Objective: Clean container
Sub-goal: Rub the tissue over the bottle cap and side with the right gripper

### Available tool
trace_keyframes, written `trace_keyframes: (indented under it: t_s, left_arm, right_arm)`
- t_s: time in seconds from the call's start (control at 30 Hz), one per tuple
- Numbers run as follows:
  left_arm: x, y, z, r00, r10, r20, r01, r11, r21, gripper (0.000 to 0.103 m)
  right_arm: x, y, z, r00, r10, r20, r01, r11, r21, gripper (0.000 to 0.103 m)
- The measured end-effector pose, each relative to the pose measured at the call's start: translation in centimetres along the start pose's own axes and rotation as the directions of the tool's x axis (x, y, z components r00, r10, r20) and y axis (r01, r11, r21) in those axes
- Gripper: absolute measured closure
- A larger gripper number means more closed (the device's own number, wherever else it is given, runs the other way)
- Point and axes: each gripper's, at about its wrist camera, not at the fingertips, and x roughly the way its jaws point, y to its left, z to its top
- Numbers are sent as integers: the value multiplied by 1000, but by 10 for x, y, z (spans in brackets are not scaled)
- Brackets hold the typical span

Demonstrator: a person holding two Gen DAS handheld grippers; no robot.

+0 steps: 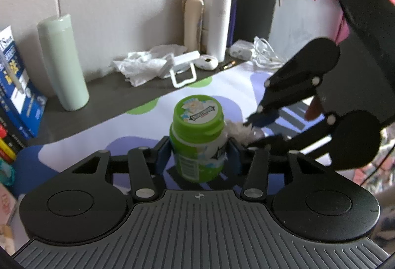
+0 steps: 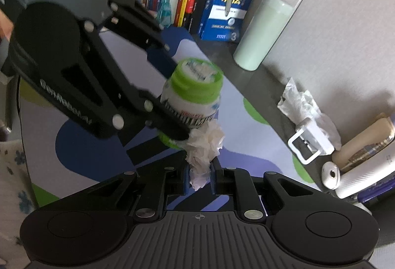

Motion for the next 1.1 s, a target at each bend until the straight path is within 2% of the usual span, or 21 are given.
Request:
trace_keyframes:
  t_s: [0.2, 0.7, 1.1]
  left_arm:
    - [-1, -1, 0, 1000, -8, 4, 8, 1000, 2, 56]
    - [2, -7, -1, 1000, -17, -12, 17, 1000, 24, 56]
    - [2, -5, -1, 1000, 3, -13, -3, 1000, 10, 56]
  right_arm:
    - [-3, -3, 1, 1000, -18, 4, 18, 1000, 6, 88]
    - [-40, -11, 14, 994, -46, 102, 45, 999, 9, 88]
    - [-14, -10, 6, 999, 1, 45, -3, 999, 54, 88]
